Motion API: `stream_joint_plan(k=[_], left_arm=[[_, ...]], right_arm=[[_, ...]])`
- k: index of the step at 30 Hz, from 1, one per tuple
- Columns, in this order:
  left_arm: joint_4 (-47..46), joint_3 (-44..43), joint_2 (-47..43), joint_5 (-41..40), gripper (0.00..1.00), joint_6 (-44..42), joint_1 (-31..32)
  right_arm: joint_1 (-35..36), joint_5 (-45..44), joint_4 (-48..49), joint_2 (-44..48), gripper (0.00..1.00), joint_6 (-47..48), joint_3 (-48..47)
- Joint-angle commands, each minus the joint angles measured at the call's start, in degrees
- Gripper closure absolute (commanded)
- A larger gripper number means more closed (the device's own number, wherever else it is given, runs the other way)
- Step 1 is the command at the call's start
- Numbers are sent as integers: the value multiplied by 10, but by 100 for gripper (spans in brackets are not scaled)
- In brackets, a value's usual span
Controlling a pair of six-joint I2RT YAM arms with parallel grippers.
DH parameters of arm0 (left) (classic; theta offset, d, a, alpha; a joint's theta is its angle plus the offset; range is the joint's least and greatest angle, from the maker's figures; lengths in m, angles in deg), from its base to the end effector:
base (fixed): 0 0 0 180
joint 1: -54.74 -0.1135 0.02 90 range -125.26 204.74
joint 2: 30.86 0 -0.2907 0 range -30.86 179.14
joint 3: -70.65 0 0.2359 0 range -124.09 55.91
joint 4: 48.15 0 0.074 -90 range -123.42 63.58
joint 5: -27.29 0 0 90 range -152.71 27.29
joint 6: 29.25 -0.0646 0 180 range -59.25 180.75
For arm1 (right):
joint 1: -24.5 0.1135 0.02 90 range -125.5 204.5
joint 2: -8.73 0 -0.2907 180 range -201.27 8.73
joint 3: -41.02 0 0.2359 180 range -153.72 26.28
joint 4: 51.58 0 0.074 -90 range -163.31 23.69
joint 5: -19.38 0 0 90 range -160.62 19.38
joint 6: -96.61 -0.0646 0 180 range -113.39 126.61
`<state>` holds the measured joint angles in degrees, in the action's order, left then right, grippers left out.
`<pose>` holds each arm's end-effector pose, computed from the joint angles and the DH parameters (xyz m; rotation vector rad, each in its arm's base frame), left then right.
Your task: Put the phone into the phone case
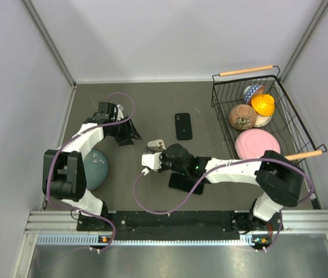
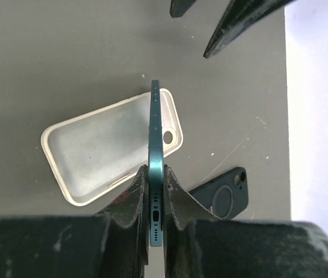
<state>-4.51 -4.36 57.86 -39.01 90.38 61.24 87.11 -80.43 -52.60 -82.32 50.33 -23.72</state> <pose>0.3096 -0.0614 0.2361 -0.3682 2.6039 -0.7620 0.1750 0.3138 0.2364 -1.5670 1.3068 0.0311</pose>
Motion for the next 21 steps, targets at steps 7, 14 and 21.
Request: stream_joint_plan(k=[7, 14, 21], left_arm=[[-46, -7, 35, 33, 48, -2, 10], [-45, -7, 36, 27, 48, 2, 17], [-48, -1, 29, 31, 48, 7, 20]], right_arm=[[51, -104, 74, -36, 100, 74, 4], [51, -128, 76, -15, 100, 89, -3], [51, -112, 59, -11, 100, 91, -5]])
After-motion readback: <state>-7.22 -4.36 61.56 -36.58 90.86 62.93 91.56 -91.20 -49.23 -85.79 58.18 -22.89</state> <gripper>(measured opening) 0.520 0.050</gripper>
